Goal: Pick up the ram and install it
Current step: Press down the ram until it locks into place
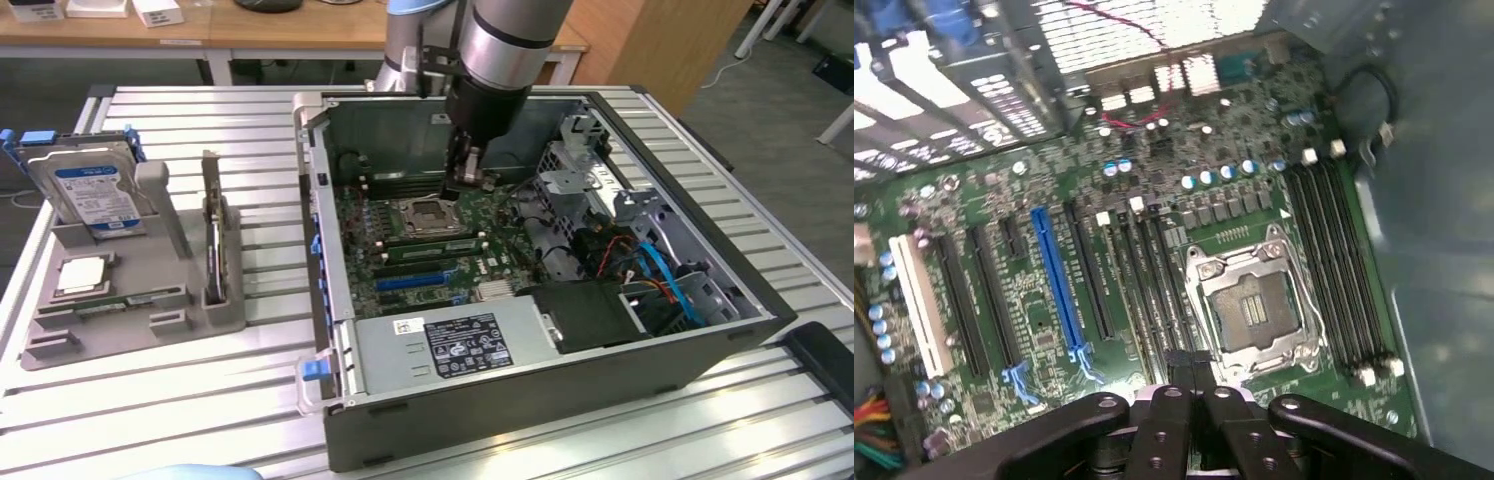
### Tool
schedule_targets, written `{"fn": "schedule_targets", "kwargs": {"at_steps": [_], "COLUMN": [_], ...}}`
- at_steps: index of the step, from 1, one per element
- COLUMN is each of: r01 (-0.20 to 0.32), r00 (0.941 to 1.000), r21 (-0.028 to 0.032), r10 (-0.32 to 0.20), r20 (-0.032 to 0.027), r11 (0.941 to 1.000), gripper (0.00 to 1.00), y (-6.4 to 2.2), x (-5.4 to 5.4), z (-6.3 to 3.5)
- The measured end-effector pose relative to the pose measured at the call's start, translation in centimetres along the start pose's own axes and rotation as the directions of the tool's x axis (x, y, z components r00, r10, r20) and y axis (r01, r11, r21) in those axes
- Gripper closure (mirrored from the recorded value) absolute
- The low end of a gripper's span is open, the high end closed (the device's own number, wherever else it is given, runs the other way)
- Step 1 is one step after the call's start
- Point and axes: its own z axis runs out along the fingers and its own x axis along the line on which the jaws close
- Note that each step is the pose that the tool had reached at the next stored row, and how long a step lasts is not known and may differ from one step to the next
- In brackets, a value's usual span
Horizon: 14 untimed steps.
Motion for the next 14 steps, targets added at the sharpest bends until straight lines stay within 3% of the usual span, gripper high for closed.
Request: {"fn": "schedule_targets", "kwargs": {"at_steps": [3,7,10,14], "r01": [-0.052,-0.12,-0.17,-0.237], "r00": [0.9987,0.9927,0.9854,0.9713], "r21": [0.0037,0.0082,0.0113,0.0151], "r10": [0.051,0.12,0.17,0.237], "r20": [0.0047,0.011,0.0159,0.0227], "r11": [0.9987,0.9928,0.9854,0.9713], "gripper": [0.9,0.9,0.9,0.9], "y": [0.0,-0.01,-0.01,-0.01], "x": [0.0,0.01,0.01,0.01], "z": [0.03,0.07,0.1,0.13]}}
